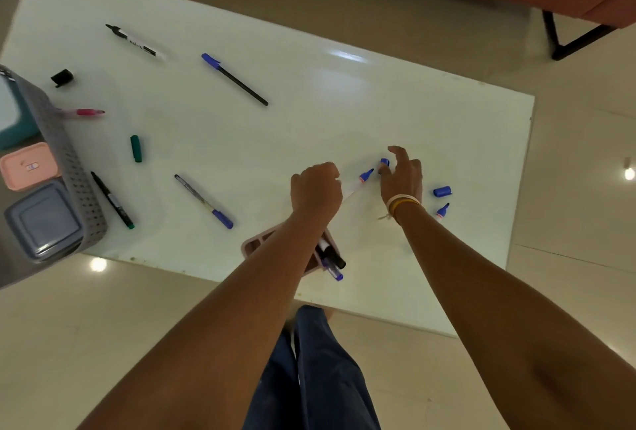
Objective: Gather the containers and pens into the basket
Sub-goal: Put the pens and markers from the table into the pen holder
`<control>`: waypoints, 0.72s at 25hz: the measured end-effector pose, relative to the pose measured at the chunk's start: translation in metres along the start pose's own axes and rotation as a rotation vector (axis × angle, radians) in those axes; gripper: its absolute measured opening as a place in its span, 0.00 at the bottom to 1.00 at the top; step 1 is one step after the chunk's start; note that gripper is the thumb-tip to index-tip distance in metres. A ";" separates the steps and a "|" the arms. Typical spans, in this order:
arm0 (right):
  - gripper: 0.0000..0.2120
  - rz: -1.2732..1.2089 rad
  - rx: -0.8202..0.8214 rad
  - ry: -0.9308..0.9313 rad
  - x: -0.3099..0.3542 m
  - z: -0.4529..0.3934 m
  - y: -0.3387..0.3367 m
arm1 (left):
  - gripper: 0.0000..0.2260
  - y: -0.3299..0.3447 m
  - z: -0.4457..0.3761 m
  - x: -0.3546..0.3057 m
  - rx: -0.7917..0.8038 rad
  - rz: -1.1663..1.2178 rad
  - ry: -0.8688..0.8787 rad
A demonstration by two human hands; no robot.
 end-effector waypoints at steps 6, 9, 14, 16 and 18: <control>0.11 -0.069 0.081 0.033 0.001 -0.042 -0.001 | 0.14 0.028 -0.021 -0.028 0.113 -0.297 0.033; 0.06 -0.292 0.070 0.140 -0.002 -0.052 -0.002 | 0.08 0.036 -0.022 -0.034 0.155 -0.271 0.033; 0.04 -1.028 0.010 0.512 0.010 -0.043 -0.011 | 0.06 0.003 -0.028 -0.034 -0.018 0.133 0.004; 0.05 -1.070 0.052 0.544 0.024 -0.036 -0.013 | 0.08 -0.019 -0.027 -0.038 -0.080 0.144 0.052; 0.04 -1.157 0.105 0.547 0.041 -0.027 -0.014 | 0.10 -0.034 -0.024 -0.038 -0.099 0.135 0.073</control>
Point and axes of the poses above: each hand's wrist, its own z-axis away from the middle knuckle, its own y-axis out of the palm, x = y × z, the point moved 5 cm from there along -z, towards the middle knuckle, and after that the axes turned 3 degrees about -z, right-handed, at the moved point
